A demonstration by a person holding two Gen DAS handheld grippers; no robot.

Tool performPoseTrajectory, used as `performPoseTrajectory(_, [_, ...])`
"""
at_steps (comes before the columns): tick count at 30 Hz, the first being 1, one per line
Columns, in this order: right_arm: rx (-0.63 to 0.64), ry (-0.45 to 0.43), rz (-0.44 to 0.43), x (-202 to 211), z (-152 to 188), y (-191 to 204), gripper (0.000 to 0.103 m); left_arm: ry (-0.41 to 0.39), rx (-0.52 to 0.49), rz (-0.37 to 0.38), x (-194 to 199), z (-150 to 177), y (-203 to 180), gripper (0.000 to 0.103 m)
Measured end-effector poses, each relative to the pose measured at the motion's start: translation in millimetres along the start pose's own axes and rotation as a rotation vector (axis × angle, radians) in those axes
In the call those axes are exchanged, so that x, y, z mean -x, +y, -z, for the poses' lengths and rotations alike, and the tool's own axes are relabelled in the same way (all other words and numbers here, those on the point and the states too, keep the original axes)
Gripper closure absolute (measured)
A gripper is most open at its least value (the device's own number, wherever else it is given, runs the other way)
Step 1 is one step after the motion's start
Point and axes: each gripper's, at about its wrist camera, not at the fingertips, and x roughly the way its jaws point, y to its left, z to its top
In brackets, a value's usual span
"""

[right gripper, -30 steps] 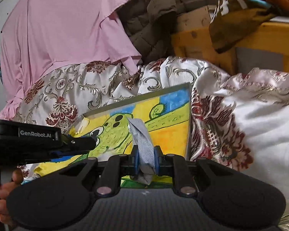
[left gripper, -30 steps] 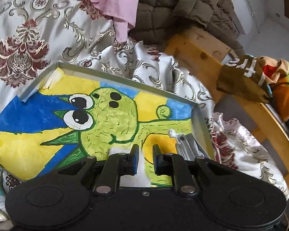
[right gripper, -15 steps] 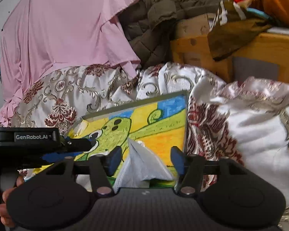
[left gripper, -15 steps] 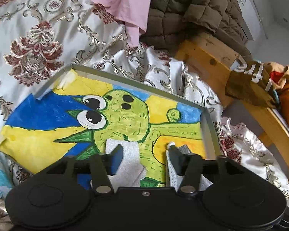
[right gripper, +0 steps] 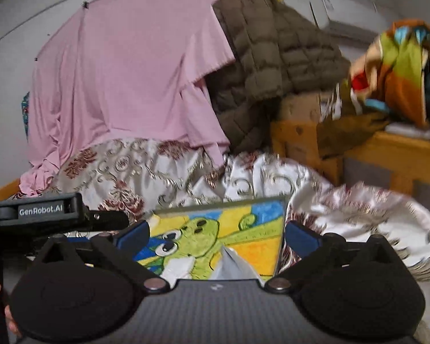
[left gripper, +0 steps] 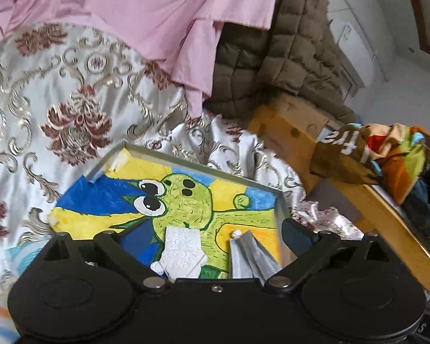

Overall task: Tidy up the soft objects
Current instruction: 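Open both tools to drop the packet and mask into the tray, then move both open tools back toward the remaining items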

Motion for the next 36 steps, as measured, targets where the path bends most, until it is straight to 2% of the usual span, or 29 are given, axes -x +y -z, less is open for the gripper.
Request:
performPoseTrajectory(2, [0.021, -0.033, 0.000, 19.1, -4.2, 10.1, 0.000, -0.019, -0.007, 0.004, 20.4, 2.8, -3.1, 0.001])
performPoseTrajectory(8, [0.048, -0.129, -0.029, 73.5, -10.4, 33.3, 0.000, -0.084, -0.031, 0.006, 81.7, 13.9, -10.6, 0.001])
performPoseTrajectory(15, [0.027, -0.188, -0.048, 127.9, -6.4, 50.4, 0.000, -0.158, -0.056, -0.011, 149.7, 33.6, -16.4, 0.001])
performPoseTrajectory(20, [0.030, -0.191, -0.068, 160.5, 6.6, 61.5, 0.000, -0.190, -0.106, -0.025, 190.2, 54.2, -18.5, 0.001])
performPoseTrajectory(25, [0.064, -0.177, -0.046, 181.3, 23.2, 75.8, 0.000, -0.204, -0.143, -0.044, 222.6, 75.6, -16.8, 0.001])
performPoseTrajectory(29, [0.108, -0.146, -0.039, 193.9, 37.2, 87.1, 0.000, -0.196, -0.130, -0.059, 243.8, 94.4, -8.9, 0.001])
performPoseTrajectory(36, [0.167, -0.086, -0.025, 202.6, 62.1, 102.8, 0.000, -0.173, -0.143, -0.128, 267.0, 124.7, 10.9, 0.001])
